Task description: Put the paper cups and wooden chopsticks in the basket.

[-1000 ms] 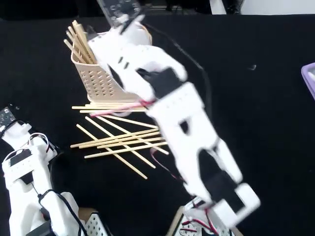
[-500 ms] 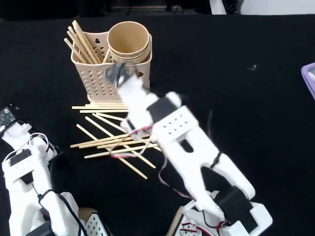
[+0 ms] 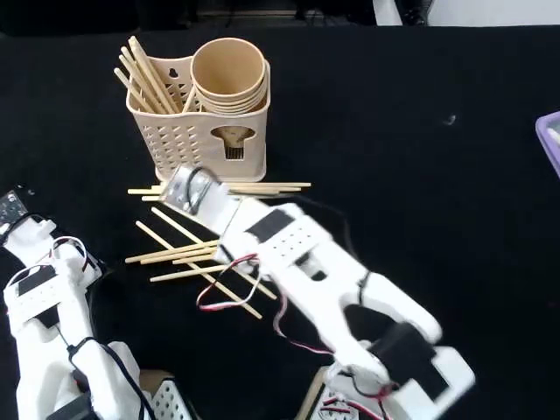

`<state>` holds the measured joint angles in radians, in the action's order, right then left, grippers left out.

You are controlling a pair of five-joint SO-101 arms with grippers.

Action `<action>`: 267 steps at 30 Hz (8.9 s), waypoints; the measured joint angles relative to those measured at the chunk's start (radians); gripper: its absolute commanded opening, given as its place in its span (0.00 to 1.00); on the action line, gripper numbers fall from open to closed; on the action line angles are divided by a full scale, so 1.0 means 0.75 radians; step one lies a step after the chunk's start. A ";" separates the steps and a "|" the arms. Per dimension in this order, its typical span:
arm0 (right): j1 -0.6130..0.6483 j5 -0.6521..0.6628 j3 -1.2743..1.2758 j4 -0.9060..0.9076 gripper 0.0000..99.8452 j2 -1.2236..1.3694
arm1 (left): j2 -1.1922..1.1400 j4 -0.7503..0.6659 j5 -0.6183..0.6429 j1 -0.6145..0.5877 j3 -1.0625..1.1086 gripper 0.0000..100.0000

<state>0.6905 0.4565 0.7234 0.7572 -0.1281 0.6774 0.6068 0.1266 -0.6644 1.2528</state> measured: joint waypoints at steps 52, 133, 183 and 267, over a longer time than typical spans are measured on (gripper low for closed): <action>-0.002 0.100 -0.280 0.329 0.07 0.305 | 0.000 0.000 0.000 0.000 0.000 0.13; -0.029 -0.597 -0.536 0.419 0.19 -0.632 | 0.000 0.000 0.000 0.000 0.000 0.13; 0.045 -0.125 -0.262 0.268 0.01 0.282 | 0.000 0.000 0.000 0.000 0.000 0.13; 0.153 -0.432 0.268 -0.074 0.20 -0.141 | 0.000 0.000 0.000 0.000 0.000 0.13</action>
<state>0.8055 0.1327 0.9244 0.7020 -0.2340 0.6774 0.6068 0.1266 -0.6644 1.2528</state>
